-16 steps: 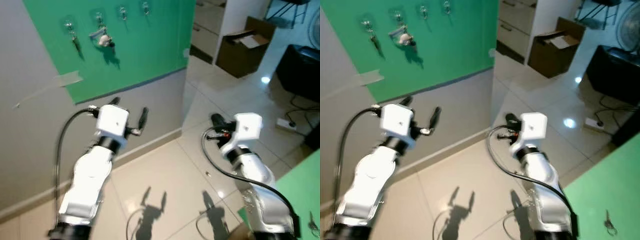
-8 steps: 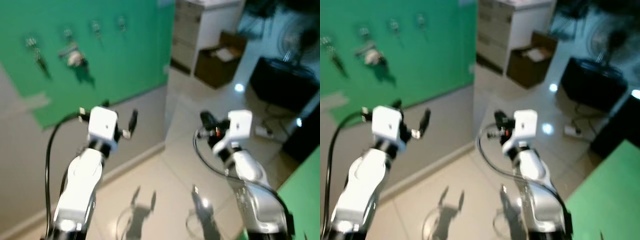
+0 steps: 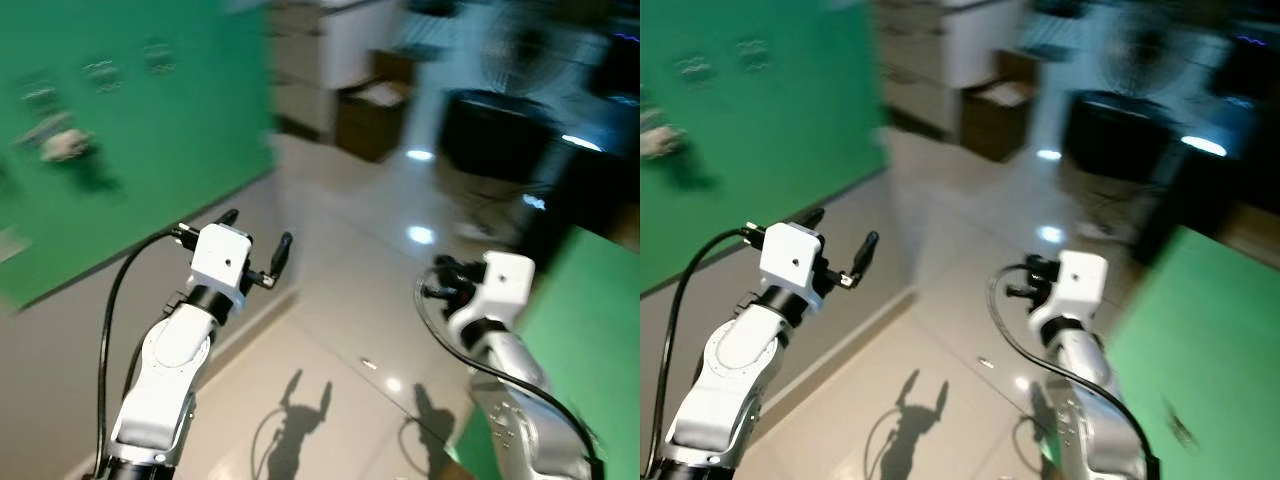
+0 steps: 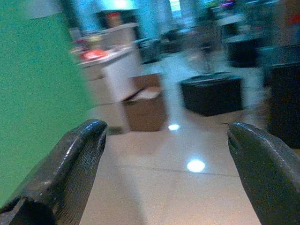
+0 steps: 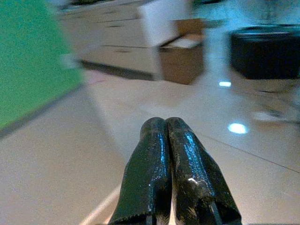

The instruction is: Hang keys on a hook

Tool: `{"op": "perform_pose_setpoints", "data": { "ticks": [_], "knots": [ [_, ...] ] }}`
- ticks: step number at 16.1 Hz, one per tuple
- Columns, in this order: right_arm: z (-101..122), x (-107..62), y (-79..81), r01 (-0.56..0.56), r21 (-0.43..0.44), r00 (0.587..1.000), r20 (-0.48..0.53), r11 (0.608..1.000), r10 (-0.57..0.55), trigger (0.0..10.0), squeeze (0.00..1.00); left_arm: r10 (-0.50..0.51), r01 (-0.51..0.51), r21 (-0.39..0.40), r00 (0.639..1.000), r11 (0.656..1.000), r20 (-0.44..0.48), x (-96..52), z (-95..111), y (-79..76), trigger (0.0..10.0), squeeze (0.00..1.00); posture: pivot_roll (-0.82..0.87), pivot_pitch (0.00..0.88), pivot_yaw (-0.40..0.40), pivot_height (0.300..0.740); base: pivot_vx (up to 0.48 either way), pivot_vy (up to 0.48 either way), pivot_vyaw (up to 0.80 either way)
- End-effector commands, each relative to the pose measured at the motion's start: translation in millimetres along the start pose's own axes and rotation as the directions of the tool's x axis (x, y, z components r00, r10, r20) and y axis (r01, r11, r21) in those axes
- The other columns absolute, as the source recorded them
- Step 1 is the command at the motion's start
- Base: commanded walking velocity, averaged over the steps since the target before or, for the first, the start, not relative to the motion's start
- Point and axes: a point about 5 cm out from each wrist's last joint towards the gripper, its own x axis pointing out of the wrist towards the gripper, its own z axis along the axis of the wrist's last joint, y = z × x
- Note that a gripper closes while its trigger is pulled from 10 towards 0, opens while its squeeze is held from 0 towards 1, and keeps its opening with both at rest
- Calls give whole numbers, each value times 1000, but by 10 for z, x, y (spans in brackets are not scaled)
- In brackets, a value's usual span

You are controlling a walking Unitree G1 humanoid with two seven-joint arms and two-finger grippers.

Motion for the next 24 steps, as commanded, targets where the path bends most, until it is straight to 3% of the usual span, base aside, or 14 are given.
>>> {"op": "perform_pose_setpoints", "data": {
  "ticks": [1,10,13,24],
  "knots": [
    [58,-34,-44,31,-9,999,16,999,-30,10000,0,-16,16,-4,1000,1000,-9,9,-18,-26,10000,0,23,0,41,740,0,0,-800],
    [93,-115,-54,64,-6,998,26,998,-64,10000,0,-43,43,-12,999,999,3,78,-18,-68,10000,0,5,0,48,740,0,320,-800],
    [107,-115,-53,67,-14,997,32,998,-67,10000,0,-56,55,21,998,998,21,109,10,-104,10000,0,-1,0,55,740,0,0,-800],
    [107,-53,17,3,-128,1000,14,992,-1,10000,0,-53,52,34,998,998,27,112,-9,-141,10000,0,-9,0,47,740,0,-204,0]
  ]
}}
